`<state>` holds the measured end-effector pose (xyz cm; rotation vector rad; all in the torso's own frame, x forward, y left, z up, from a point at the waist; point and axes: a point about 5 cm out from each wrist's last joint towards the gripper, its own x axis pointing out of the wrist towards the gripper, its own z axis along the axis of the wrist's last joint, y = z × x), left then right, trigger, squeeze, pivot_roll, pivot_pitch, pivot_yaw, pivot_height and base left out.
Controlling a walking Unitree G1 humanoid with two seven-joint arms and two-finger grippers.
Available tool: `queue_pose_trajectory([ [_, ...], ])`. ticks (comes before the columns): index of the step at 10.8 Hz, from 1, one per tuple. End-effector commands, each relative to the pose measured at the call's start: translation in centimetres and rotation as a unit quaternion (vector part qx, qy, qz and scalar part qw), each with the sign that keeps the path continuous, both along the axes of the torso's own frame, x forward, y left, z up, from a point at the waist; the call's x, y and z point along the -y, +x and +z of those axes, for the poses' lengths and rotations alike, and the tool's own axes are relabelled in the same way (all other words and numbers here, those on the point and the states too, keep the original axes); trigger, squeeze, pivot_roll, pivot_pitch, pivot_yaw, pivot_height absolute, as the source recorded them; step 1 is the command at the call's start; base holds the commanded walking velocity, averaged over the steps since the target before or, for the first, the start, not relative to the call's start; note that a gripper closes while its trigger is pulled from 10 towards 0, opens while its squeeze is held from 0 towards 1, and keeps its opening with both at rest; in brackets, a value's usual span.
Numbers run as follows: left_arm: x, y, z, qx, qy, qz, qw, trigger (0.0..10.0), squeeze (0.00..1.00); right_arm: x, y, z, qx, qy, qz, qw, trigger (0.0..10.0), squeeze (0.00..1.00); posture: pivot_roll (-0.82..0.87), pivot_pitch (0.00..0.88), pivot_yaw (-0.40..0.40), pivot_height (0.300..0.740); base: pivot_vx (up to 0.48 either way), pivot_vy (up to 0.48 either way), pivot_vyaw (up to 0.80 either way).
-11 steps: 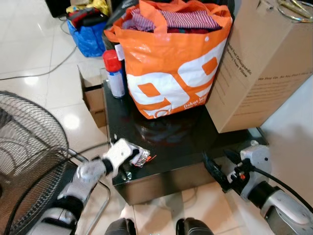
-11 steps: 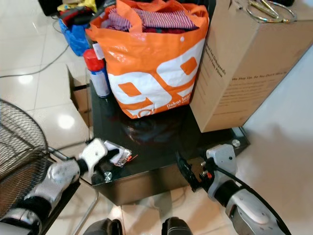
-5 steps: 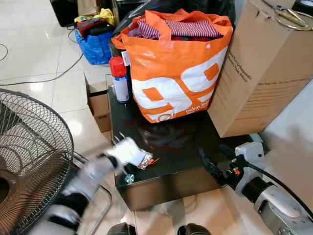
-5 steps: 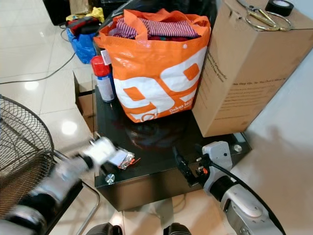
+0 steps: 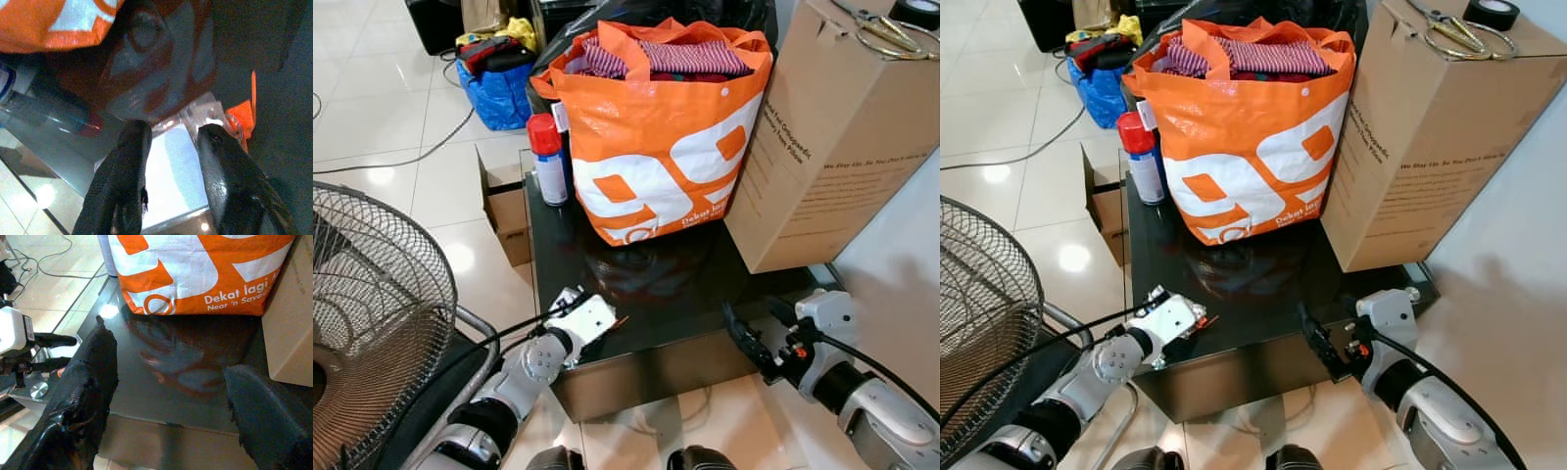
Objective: Hang keys on a hook
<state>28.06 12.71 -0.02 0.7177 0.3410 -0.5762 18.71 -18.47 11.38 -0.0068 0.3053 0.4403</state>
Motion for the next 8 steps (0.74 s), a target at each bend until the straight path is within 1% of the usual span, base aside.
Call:
queue_pose_trajectory([
  [1, -0.2, -0.1, -0.4, -0.018, 0.000, 0.006, 1.000, 10.0, 1.00, 0.0, -0.2, 0.5, 0.004, 0.002, 0.005, 1.000, 10.0, 0.00, -0.15, 0.117, -0.001, 0.740, 0.000, 0.000, 0.00],
  [2, 0.3, -0.4, -0.5, -0.034, -0.024, -0.005, 0.999, 10.0, 1.00, 0.0, -0.2, 0.5, 0.002, 0.001, 0.008, 1.000, 10.0, 0.00, -0.15, 0.125, 0.001, 0.740, 0.000, 0.000, 0.00],
  [3, 1.2, -0.7, -0.5, -0.050, -0.053, -0.034, 0.997, 10.0, 1.00, -0.1, -0.1, 0.4, -0.001, -0.003, 0.014, 1.000, 10.0, 0.00, -0.15, 0.128, 0.002, 0.740, 0.000, 0.000, 0.00],
  [4, 1.7, -0.9, -0.5, -0.058, -0.065, -0.047, 0.995, 10.0, 1.00, -0.2, -0.2, 0.4, -0.003, -0.005, 0.017, 1.000, 10.0, 0.00, -0.15, 0.135, 0.007, 0.740, 0.000, 0.000, 0.00],
  [5, 2.0, -1.0, -0.7, -0.064, -0.058, -0.054, 0.995, 10.0, 1.00, -0.2, -0.2, 0.4, -0.003, -0.007, 0.019, 1.000, 10.0, 0.00, -0.16, 0.137, 0.010, 0.740, 0.000, 0.000, 0.00],
  [6, 1.8, -1.0, -0.8, -0.061, -0.046, -0.048, 0.996, 10.0, 0.89, -0.2, -0.4, 0.4, -0.004, -0.006, 0.018, 1.000, 10.0, 0.00, -0.16, 0.139, 0.011, 0.740, 0.000, 0.000, 0.00],
  [7, 1.5, -0.7, -0.7, -0.055, -0.033, -0.041, 0.997, 10.0, 0.50, -0.2, -0.6, 0.4, -0.006, -0.006, 0.017, 1.000, 10.0, 0.00, -0.16, 0.139, 0.012, 0.740, 0.000, 0.000, 0.00],
  [8, 1.3, -0.6, -0.7, -0.059, -0.040, -0.035, 0.997, 10.0, 0.20, -0.2, -0.7, 0.4, -0.007, -0.006, 0.017, 1.000, 10.0, 0.00, -0.16, 0.138, 0.012, 0.740, 0.000, 0.000, 0.00],
])
